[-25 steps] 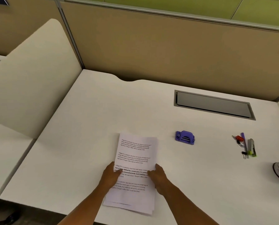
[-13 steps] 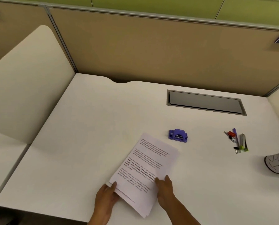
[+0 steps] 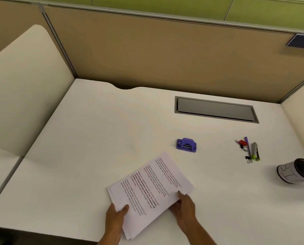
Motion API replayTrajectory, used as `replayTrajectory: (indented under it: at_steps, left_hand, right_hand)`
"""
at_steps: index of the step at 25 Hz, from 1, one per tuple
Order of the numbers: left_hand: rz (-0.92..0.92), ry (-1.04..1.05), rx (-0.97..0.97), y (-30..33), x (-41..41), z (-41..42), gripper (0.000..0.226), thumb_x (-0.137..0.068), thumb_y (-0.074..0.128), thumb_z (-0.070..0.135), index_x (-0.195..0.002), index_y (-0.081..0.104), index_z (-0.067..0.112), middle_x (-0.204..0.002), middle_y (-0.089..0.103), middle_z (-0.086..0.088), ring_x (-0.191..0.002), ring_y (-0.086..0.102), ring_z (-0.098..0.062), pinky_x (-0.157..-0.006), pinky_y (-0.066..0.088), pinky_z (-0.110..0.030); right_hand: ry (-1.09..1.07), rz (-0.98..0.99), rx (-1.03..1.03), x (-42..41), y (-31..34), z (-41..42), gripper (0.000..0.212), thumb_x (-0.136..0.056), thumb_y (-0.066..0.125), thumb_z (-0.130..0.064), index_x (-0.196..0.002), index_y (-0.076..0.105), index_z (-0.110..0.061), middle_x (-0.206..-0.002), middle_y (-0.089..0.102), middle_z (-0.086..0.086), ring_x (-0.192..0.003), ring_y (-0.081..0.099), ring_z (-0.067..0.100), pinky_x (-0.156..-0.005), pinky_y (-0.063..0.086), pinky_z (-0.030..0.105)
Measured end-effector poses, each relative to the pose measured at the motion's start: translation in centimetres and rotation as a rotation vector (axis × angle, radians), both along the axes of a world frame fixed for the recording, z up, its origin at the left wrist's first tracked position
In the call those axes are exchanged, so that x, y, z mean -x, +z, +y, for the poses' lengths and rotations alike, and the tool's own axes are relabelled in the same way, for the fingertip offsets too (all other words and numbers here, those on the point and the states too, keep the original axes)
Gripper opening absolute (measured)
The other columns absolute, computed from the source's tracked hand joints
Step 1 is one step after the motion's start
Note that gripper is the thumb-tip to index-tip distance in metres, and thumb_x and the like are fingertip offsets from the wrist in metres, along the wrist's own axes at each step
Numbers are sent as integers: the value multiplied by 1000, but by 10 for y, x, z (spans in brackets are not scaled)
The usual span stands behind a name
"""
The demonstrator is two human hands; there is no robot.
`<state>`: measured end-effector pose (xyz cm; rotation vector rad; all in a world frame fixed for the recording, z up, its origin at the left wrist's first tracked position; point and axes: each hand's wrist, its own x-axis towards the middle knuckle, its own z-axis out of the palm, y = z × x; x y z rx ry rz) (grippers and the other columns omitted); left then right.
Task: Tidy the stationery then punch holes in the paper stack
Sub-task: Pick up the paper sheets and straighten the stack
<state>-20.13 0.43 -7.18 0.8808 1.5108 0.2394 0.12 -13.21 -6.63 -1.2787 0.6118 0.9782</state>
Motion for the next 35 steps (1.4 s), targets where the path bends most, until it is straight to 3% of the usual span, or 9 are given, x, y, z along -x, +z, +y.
replayTrajectory:
  at_steps: [3, 9, 13, 16, 19, 25, 29, 33, 35]
  left_hand:
    - [5, -101, -2, -1, 14, 15, 42, -90, 66, 4, -131, 57, 7, -124, 67, -17, -108, 64, -36, -100, 51, -54]
    - [-13, -213, -6, -3, 22, 27, 39, -91, 66, 6, -129, 58, 8, -121, 69, -14, -105, 67, -32, -99, 53, -52]
    - [-13, -198, -2, 0, 15, 25, 33, -94, 63, 15, -127, 58, 15, -118, 70, -11, -103, 68, -30, -97, 54, -52]
    - [-2, -176, -14, 1, 14, 21, 31, -97, 59, 17, -128, 57, 17, -119, 70, -10, -102, 68, -29, -96, 55, -50]
    - [28, -166, -47, 2, 13, 19, 30, -99, 53, 15, -129, 56, 14, -121, 68, -12, -102, 67, -29, -94, 55, -49]
    - [61, -114, -76, 8, 10, 12, 29, -98, 53, 7, -126, 59, 11, -119, 69, -12, -98, 67, -27, -86, 55, -42]
    - [45, -73, -57, 10, 11, 12, 26, -97, 54, 6, -122, 59, 10, -119, 68, -14, -95, 67, -27, -77, 55, -38]
    - [27, 25, -8, 8, 9, 10, 27, -97, 55, 3, -124, 59, 6, -122, 67, -18, -99, 65, -34, -87, 55, -46]
    - [-4, 95, 31, 6, 6, 5, 25, -97, 55, 2, -121, 59, 5, -121, 66, -18, -99, 64, -35, -87, 55, -47]
  right_hand:
    - [140, -69, 26, -44, 10, -11, 22, -97, 59, -19, -114, 67, -7, -108, 75, 18, -101, 68, 37, -76, 59, 46]
    - [871, -385, 315, -85, 21, -20, 21, -101, 55, -29, -111, 68, -15, -114, 71, 9, -103, 68, 26, -86, 56, 40]
    - [1083, -529, 371, -68, 20, -1, 29, -100, 55, -30, -124, 57, -12, -122, 64, 3, -111, 63, 22, -93, 50, 33]
    - [1075, -550, 394, -60, 14, 3, 34, -100, 54, -27, -130, 46, -14, -126, 57, 4, -116, 58, 24, -95, 48, 34]
    - [1032, -558, 417, -58, 10, 0, 30, -101, 50, -20, -129, 45, -14, -125, 57, 5, -108, 57, 19, -88, 46, 31]
    - [1054, -574, 453, -58, 3, -8, 24, -99, 47, -13, -123, 51, -13, -121, 58, 4, -105, 56, 18, -87, 44, 29]
    - [994, -503, 443, -60, 4, -10, 22, -96, 50, -11, -118, 55, -15, -117, 60, 3, -99, 59, 17, -76, 51, 28]
    - [748, -259, 283, -61, 3, -18, 19, -94, 60, -10, -113, 62, -9, -113, 68, 15, -94, 67, 30, -79, 63, 47]
    - [544, -132, 175, -54, 1, -24, 20, -92, 65, -8, -112, 65, -5, -104, 72, 21, -83, 69, 35, -73, 63, 46]
